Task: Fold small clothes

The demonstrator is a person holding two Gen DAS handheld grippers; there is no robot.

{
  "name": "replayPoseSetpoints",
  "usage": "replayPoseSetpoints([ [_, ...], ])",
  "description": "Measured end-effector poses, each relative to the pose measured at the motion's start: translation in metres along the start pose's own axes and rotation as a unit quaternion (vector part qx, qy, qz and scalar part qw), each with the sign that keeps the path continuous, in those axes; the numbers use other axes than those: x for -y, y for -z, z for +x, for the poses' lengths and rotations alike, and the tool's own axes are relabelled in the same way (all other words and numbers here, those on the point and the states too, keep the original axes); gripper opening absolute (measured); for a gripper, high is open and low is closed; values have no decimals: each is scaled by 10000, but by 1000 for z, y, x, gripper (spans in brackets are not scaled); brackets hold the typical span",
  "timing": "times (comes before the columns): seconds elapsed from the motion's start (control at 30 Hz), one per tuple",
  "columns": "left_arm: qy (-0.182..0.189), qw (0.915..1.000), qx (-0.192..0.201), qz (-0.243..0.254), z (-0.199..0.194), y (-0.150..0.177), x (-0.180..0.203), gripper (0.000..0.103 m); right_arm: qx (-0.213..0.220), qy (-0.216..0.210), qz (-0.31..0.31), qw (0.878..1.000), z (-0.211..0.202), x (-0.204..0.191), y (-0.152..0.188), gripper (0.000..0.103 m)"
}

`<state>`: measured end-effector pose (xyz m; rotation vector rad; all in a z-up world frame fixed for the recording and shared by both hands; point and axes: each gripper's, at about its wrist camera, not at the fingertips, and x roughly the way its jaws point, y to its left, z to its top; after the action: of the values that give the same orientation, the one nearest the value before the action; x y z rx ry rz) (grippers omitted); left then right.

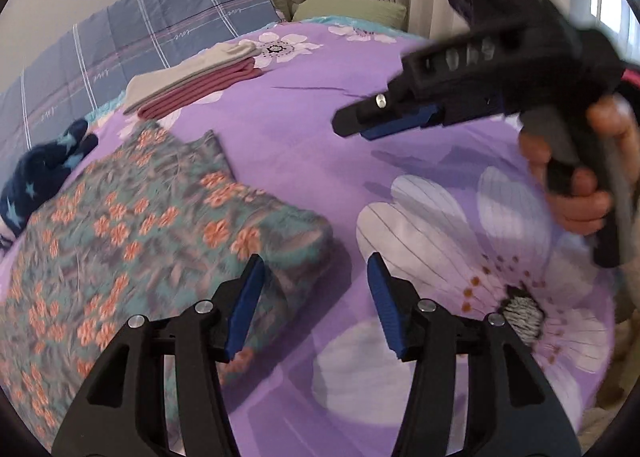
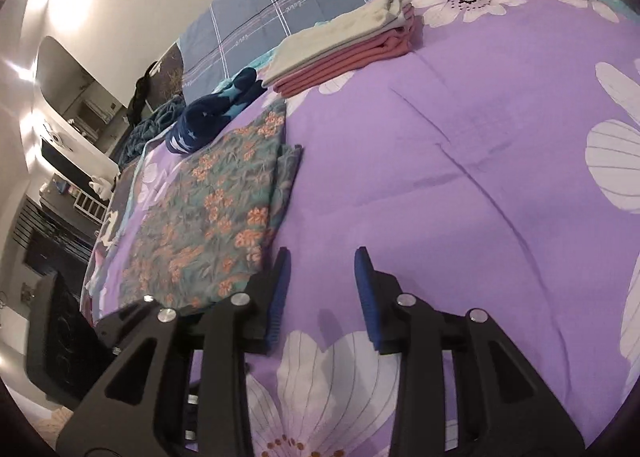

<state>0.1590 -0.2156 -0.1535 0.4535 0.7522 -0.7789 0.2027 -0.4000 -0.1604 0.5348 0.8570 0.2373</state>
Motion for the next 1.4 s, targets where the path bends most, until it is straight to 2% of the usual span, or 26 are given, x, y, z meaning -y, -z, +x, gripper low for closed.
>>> replayPoseSetpoints([
  [0.03, -145, 9999, -29, 81, 4, 0, 2, 44, -3, -19, -23, 10000, 0, 0, -1, 39],
  [0.07, -287, 9995, -60, 121, 8, -1, 2, 22, -5, -5, -95, 10000, 0, -2, -3, 40],
  [0.1, -343, 9994, -96, 36, 10, -2, -5, 13, -16, 21, -166, 9999, 1, -4, -5, 42],
  [0.17, -160, 9987, -9, -480, 2, -5, -27, 5, -58, 34, -290, 9996, 6, -8, -10, 43],
  [0.27, -209, 9904, 235, -1349, -16, -1, -67, 5, -208, -57, -386, 9990, 17, -14, -20, 43],
  [0.3, -90, 9854, 222, -1686, -18, 4, -81, 5, -300, -101, -366, 9988, 24, -15, -24, 43],
  [0.37, 75, 9799, 180, -1986, -17, 12, -93, 5, -500, -164, -231, 9983, 39, -18, -32, 43],
  [0.57, 63, 9800, 121, -1983, -15, 21, -85, 5, -962, -263, -188, 9948, 84, -38, -51, 43],
  [0.63, 96, 9790, 149, -2033, -17, 21, -86, 6, -1060, -290, -42, 9939, 97, -37, -58, 47],
  [0.73, 100, 9779, 162, -2084, -17, 22, -87, 17, -1181, -358, 248, 9920, 116, -35, -67, 57],
  [0.83, 200, 9787, 297, -2020, -18, 17, -84, 41, -1364, -637, 405, 9878, 133, -35, -74, 71],
  [0.9, 323, 9824, 351, -1805, -16, 11, -73, 43, -1418, -683, 544, 9860, 143, -34, -80, 71],
  [0.93, 337, 9844, 344, -1691, -14, 7, -68, 43, -1397, -677, 597, 9861, 145, -34, -82, 65],
  [0.97, 324, 9868, 324, -1553, -10, 4, -62, 41, -1336, -560, 591, 9877, 146, -35, -86, 54],
  [1.0, 352, 9890, 268, -1413, -5, 1, -55, 33, -1306, -463, 550, 9888, 147, -36, -89, 19],
  [1.03, 442, 9893, 238, -1371, -3, 0, -51, 2, -1248, -327, 524, 9903, 146, -36, -92, 6],
  [1.07, 542, 9888, 221, -1375, -1, -2, -47, 4, -1141, -366, 537, 9913, 141, -37, -94, 6],
  [1.17, 458, 9914, 336, -1177, -8, -2, -35, 3, -807, -622, 191, 9946, 120, -47, -96, 5],
  [1.23, 616, 9899, 315, -1236, -8, 0, -35, 3, -531, -337, -159, 9979, 111, -55, -96, 4],
  [1.27, 600, 9902, 266, -1235, -5, 1, -34, 3, -419, 2, -304, 9987, 113, -56, -97, 4],
  [1.33, 561, 9905, 176, -1242, 1, 3, -31, 4, -498, 473, -488, 9964, 125, -51, -96, 4],
  [1.4, 578, 9909, 224, -1195, -1, 4, -27, 5, -743, 551, -370, 9950, 138, -40, -91, 5],
])
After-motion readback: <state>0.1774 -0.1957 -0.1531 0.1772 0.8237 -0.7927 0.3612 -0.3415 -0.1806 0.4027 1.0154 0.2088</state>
